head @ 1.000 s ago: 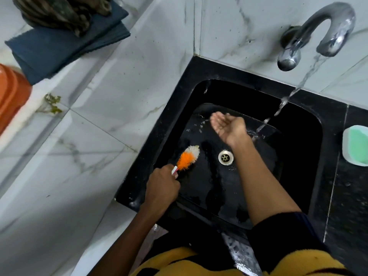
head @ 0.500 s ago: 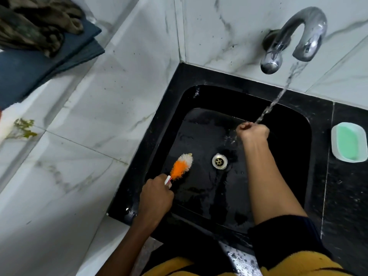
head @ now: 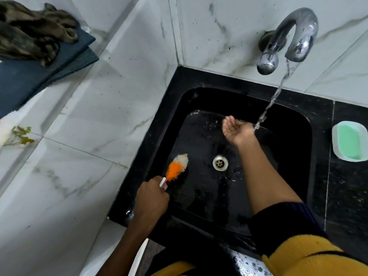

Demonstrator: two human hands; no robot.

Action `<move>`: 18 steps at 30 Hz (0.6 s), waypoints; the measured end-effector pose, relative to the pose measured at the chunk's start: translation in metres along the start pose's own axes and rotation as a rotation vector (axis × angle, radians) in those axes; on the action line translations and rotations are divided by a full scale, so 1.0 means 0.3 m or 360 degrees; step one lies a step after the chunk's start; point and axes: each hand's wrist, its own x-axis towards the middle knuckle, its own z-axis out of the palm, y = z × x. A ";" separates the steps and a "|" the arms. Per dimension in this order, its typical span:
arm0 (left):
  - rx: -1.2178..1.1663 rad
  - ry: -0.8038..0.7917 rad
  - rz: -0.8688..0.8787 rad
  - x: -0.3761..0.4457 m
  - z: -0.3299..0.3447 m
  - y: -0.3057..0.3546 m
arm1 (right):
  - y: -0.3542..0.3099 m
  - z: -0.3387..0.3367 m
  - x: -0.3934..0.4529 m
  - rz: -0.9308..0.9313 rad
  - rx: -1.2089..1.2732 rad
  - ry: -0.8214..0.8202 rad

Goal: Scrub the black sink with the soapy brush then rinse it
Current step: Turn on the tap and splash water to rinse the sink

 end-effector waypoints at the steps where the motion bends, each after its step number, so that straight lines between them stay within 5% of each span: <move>1: -0.0004 -0.0004 0.0003 0.001 0.002 0.001 | -0.003 -0.035 0.007 0.0007 0.0158 0.0040; 5: -0.0020 -0.0011 0.0011 -0.001 0.015 0.006 | -0.027 -0.136 0.028 -0.0008 0.0502 -0.0034; 10: -0.0009 -0.0050 0.0033 0.005 0.032 0.007 | -0.071 -0.148 -0.003 0.0019 0.0098 -0.0302; 15: -0.0033 -0.0063 0.0036 0.020 0.047 -0.001 | -0.061 -0.229 -0.099 0.0013 -0.1160 -0.0661; 18: -0.0049 -0.0063 0.0050 0.029 0.055 -0.008 | 0.054 -0.376 -0.128 0.0571 -0.2036 -0.0987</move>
